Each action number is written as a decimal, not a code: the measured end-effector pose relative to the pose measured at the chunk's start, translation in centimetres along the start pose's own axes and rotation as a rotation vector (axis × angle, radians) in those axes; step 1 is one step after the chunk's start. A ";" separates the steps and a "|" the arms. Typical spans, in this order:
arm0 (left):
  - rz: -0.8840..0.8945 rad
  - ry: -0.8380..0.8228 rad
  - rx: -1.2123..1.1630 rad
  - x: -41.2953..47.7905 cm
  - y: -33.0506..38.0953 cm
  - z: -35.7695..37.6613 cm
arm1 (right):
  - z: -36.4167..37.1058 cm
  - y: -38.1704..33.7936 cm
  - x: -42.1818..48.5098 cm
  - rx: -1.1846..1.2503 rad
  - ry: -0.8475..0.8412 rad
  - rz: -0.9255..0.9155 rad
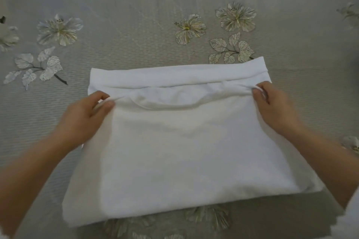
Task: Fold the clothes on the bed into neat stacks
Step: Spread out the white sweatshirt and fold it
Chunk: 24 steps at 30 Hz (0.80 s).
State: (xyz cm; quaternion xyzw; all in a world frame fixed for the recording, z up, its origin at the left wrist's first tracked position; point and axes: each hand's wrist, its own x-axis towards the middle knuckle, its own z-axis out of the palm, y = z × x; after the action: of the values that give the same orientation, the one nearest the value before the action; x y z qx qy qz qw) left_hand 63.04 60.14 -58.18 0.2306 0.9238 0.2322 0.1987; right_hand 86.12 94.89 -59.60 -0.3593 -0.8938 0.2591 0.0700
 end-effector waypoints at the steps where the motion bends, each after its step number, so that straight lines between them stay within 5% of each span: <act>1: 0.008 0.089 -0.008 0.7 -0.1 0.2 | 0.3 -0.2 0.8 0.030 0.056 0.005; 11: 0.170 0.336 0.201 10.3 -0.5 -0.1 | 3.9 -1.2 11.1 -0.219 0.075 -0.038; 15: 0.067 0.288 0.184 11.8 -0.5 2.9 | 6.7 -1.4 10.4 -0.397 0.041 0.103; 18: 0.084 0.285 0.250 8.7 0.5 5.9 | 7.9 -2.0 6.4 -0.337 0.076 -0.021; 21: 0.207 0.120 0.261 4.0 1.9 9.6 | 8.4 -1.2 2.3 -0.432 -0.098 -0.179; 24: 0.069 -0.011 0.289 2.5 2.0 12.3 | 7.9 1.5 1.5 -0.559 -0.249 -0.080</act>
State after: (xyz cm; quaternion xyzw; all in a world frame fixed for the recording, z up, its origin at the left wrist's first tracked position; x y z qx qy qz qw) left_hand 67.52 67.16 -67.74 0.2895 0.9381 0.1021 0.1607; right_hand 83.42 93.53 -67.23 -0.2948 -0.9455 0.0422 -0.1315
